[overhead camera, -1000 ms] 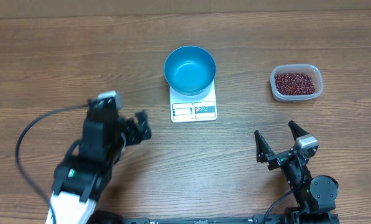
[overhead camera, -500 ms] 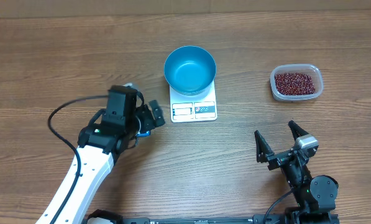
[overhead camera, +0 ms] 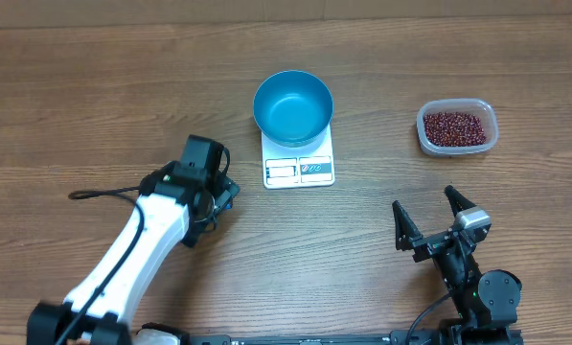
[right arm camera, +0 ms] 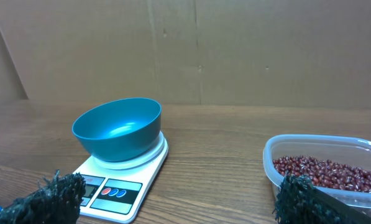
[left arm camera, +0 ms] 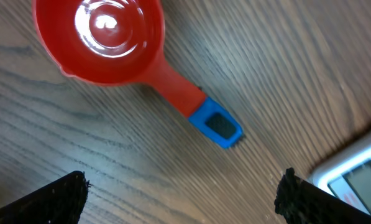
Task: Scoop item into bowl and weigh 150g on scale
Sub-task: 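Move the left gripper down over the red scoop's blue handle, then close the left gripper on the scoop handle and lift it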
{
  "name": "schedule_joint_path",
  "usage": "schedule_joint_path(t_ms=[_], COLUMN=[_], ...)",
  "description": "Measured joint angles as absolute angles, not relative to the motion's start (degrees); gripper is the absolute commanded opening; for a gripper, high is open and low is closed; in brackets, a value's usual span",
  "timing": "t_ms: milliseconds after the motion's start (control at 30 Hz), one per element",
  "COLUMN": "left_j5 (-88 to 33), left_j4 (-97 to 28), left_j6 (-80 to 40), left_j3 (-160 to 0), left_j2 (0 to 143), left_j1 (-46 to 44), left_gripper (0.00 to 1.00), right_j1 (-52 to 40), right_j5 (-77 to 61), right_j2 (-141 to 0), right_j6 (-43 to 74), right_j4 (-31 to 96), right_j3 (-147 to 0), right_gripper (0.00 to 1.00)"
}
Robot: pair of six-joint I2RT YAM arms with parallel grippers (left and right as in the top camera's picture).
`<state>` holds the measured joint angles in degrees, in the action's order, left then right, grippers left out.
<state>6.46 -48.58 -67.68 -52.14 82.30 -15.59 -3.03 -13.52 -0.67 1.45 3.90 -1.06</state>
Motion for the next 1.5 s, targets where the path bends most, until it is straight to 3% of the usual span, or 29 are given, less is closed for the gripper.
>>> schedule_joint_path(t_ms=[900, 1233, 1500], left_j5=[8.4, 7.5, 6.4], left_j4=[-49.8, -47.6, -47.1], left_j6=[-80.7, -83.9, -86.8], left_j3=[-59.0, -59.0, -59.0], left_j2=[96.0, 97.6, 101.4], left_j1=[-11.0, -11.0, -11.0], left_gripper=[0.99, 0.93, 0.75], right_j1=[-3.0, -3.0, -3.0], right_j5=[-13.5, -13.5, -13.5], right_j2=[-0.7, -0.7, -0.7], right_j6=[1.5, 1.5, 1.4], right_j4=[3.9, 3.9, 3.9], right_j3=[-1.1, -1.1, -1.1], right_gripper=[1.00, 1.00, 1.00])
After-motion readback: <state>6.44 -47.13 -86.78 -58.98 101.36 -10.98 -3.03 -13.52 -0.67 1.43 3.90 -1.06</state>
